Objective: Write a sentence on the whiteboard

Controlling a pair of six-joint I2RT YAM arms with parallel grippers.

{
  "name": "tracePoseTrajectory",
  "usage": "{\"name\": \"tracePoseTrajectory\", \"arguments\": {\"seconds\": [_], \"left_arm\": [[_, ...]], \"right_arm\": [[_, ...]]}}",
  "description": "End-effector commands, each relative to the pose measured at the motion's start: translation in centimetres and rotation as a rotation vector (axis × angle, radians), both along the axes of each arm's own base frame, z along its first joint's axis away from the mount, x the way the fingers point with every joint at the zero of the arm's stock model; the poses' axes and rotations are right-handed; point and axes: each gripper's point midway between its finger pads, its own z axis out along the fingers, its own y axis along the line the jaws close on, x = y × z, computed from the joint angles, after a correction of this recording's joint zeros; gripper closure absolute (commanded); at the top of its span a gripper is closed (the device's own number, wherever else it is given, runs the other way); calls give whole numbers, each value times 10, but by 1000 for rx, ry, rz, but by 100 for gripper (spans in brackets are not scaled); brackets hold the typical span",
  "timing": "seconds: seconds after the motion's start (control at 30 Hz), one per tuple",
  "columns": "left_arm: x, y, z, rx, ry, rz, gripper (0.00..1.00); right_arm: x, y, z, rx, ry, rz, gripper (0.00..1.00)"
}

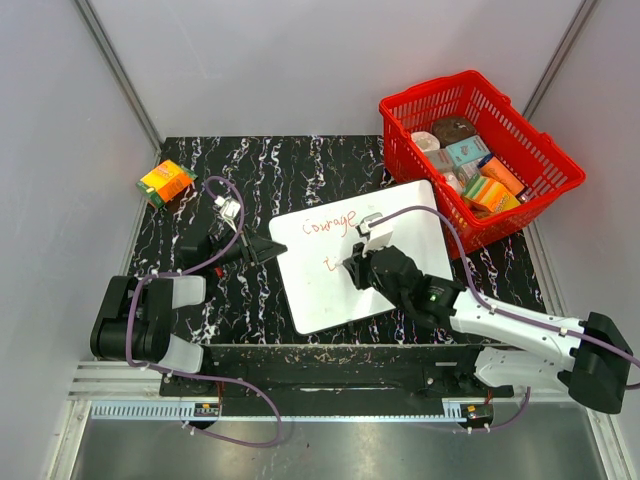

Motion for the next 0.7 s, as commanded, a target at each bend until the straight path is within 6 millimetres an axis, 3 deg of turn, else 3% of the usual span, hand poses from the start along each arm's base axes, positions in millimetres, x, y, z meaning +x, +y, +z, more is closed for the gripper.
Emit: {"name": "tracePoseTrajectory", "arguments": {"seconds": [0.0, 0.23, 0.67], "left_arm": [[1, -10, -1, 73, -164, -40, 100], [2, -10, -1, 76, -164, -39, 100], [2, -10, -2, 79, -161, -40, 100]], "right_arm": [[-4, -6, -3, -3, 16, 2, 100], [-4, -12, -12, -26, 23, -16, 100], [13, -17, -1, -37, -10, -85, 100]]}}
